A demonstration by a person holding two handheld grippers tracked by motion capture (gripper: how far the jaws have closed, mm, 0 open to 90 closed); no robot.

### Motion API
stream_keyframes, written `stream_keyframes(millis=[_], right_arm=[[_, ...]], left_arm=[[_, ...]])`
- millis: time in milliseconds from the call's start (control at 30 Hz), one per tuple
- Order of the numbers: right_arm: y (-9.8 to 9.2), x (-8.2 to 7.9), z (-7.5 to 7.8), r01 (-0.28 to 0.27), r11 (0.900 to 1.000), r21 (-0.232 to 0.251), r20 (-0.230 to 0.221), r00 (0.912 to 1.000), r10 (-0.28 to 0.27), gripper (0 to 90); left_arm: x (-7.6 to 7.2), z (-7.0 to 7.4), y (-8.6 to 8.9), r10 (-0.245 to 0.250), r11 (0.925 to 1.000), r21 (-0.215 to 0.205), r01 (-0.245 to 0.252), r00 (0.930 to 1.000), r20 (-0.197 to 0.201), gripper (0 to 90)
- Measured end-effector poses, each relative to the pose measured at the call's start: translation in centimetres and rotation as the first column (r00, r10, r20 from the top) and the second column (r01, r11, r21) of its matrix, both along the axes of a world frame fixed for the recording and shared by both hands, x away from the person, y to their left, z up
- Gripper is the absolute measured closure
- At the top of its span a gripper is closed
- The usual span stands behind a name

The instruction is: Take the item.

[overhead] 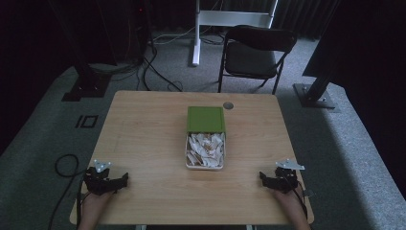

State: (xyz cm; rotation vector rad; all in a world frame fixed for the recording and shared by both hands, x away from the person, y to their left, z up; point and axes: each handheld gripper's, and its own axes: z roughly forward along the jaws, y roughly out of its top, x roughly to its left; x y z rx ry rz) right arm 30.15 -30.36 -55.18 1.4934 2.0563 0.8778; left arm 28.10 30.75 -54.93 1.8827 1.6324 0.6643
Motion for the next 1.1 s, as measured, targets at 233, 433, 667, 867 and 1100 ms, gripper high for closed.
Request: stream_keyframes(millis=[233,433,667,867,1100], right_arm=[[0.4,0.5,0.3,-0.009,1.0,0.014,-0.028,0.9996,0.009,14.9],[1.4,0.8,1.1,-0.03,0.999,0.029,-0.01,0.9995,0.03,15.0],[2.8,1.6,2.9,-0.075,0.995,0.062,0.013,0.9971,0.075,15.2],[4.1,2.3,4.5,-0.119,0.991,0.058,0.037,0.9925,0.117,15.2],[5.3,2.8,6.8,-0.165,0.983,0.08,0.069,0.9848,0.159,15.1]], left_arm=[[0.0,0.0,0.0,0.0,1.0,0.0,0.0,1.0,0.0,0.7],[0.0,0.0,0.0,0.0,1.0,0.0,0.0,1.0,0.0,0.7],[0.0,0.0,0.0,0.0,1.0,-0.001,0.0,1.0,0.001,0.7],[0.0,0.0,0.0,-0.001,1.0,0.0,0.001,1.0,0.0,0.7],[0.0,0.0,0.0,-0.001,1.0,0.0,0.001,1.0,0.0,0.7]])
